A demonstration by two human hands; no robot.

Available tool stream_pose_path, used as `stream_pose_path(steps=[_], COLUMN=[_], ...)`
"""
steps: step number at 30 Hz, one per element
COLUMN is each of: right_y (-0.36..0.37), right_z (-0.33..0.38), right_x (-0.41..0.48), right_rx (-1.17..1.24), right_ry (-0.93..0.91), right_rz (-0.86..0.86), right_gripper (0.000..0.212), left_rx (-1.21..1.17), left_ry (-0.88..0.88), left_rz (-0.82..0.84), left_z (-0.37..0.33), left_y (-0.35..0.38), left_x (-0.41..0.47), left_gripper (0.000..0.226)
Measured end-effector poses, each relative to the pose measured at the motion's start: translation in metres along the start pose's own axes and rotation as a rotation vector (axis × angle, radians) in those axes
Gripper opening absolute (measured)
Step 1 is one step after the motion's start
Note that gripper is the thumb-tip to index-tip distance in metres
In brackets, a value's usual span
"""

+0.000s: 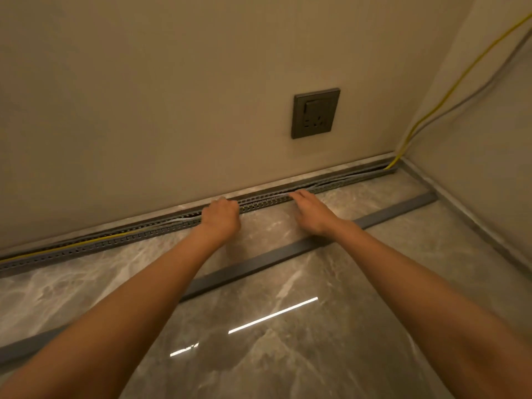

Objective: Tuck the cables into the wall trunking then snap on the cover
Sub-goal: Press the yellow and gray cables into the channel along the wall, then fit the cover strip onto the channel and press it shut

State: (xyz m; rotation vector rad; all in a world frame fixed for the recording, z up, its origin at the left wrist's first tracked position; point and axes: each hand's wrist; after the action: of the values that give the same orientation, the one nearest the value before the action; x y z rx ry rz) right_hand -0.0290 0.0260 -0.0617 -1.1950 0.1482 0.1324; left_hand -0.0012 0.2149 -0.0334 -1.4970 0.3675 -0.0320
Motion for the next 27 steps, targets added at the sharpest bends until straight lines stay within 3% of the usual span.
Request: stream_pose_path(steps=[9, 13, 18, 27], right_y=[-0.039, -0.057, -0.078, -0.096], right_z=[-0.131, -0.188, -0.243, -0.278], right_x=[-0.042, -0.052, -0.055, -0.036], right_rx=[-0.033, -0.074, -0.183, -0.363], right_ry=[0.25, 0.238, 0.162, 0.096], right_rz=[0.032, 0.054, 0.032, 0.02], right_gripper=[0.041, 0.038, 0.04, 0.033], left_rx=[-0.202, -0.238, -0.233, -0.173], left_ry=[0.268, 0.318, 0.338, 0.249], left_rz=[0.126, 0.167, 0.095, 0.08], left_z=[-0.143, -0.212, -0.287, -0.301], left_y=[0.002, 0.006, 0.013, 0.006], left_x=[0.002, 0.014, 0.026, 0.045], left_gripper=[0.039, 0.047, 0.046, 0.035])
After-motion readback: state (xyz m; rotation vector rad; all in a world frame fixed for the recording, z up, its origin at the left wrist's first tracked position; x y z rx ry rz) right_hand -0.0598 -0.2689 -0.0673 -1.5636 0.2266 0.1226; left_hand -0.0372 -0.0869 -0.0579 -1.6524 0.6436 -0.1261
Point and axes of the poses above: each hand's wrist, its own x-axis towards the middle knuckle, its own y-axis out of the palm, z = x × y, and after that the axes turned 1 degree about y, right-handed
